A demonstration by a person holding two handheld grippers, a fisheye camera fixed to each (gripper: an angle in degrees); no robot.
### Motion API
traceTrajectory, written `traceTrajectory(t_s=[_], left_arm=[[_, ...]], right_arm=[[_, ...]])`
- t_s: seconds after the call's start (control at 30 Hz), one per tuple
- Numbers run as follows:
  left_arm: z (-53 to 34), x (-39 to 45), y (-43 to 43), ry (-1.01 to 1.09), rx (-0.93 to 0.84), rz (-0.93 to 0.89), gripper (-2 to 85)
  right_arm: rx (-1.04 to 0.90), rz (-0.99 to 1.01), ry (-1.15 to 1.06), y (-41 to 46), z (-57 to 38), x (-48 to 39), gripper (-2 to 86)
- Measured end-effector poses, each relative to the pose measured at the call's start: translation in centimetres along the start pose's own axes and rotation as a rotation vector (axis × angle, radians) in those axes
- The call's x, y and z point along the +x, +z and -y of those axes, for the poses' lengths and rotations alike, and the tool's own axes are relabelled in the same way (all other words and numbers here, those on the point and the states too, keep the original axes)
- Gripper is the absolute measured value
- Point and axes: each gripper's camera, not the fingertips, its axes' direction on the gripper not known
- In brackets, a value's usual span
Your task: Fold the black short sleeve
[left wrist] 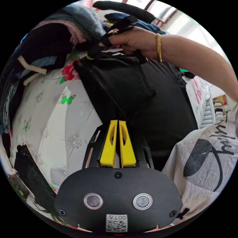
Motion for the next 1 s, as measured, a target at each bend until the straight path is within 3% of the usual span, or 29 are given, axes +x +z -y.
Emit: traceTrajectory(t_s=[0.17,0.37,0.47,0.6,0.67,0.7,0.83,1.0], left_arm=[[-0.7,-2.5,-1.4,-0.061,0.05,-0.056,2.4],[0.2,-1.1,-6.1,0.064,0.202,-0.018,4.2],[2.3,1.0,-5.5,0.157,0.208,-0.061,4.8],[5.6,4.1,-1.2,0.261,0.09,-0.085,5.6],[6.6,5.1,1.2,0.259,-0.016,-0.008,5.2],[6.6,5.6,0.7,0.29,0.042,0.011,4.3],[7.0,5.7,0.2,0.283,-0.013,0.037,4.5],[4.9,2.1,-2.5,0.121,0.015,-0.028,4.2]], right_arm=[[-0.022,0.085,0.065,0.3,2.3,2.2,2.6],[0.248,0.21,0.232,-6.5,-7.0,7.7,4.9],[0.29,0.193,0.489,-8.9,-16.5,12.4,5.7],[0.313,0.043,0.996,-12.5,-31.9,17.8,6.3],[0.335,-0.021,1.219,-13.9,-38.0,18.9,6.4],[0.364,-0.012,1.326,-14.3,-41.3,19.4,6.4],[0.447,0.139,1.48,-12.8,-46.6,20.6,6.1],[0.548,0.143,1.507,-12.0,-46.1,20.7,3.0]])
